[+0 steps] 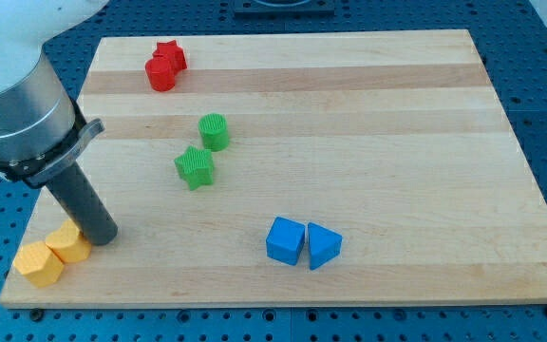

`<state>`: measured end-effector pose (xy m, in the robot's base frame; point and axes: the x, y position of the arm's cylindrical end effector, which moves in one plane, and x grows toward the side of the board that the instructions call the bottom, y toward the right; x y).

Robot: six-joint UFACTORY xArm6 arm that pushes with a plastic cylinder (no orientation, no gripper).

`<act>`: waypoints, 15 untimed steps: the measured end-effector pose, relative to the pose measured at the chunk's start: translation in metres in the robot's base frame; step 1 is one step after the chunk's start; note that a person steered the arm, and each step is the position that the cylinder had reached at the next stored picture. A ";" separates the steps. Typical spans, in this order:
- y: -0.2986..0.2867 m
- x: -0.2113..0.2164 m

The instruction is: Push the green star towards the top center of the board

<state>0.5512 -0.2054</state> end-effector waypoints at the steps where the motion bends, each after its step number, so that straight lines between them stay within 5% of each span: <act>1: 0.017 -0.006; 4: 0.025 -0.018; 7: 0.079 -0.075; 12: 0.216 -0.219; 13: 0.221 -0.191; 15: 0.243 -0.212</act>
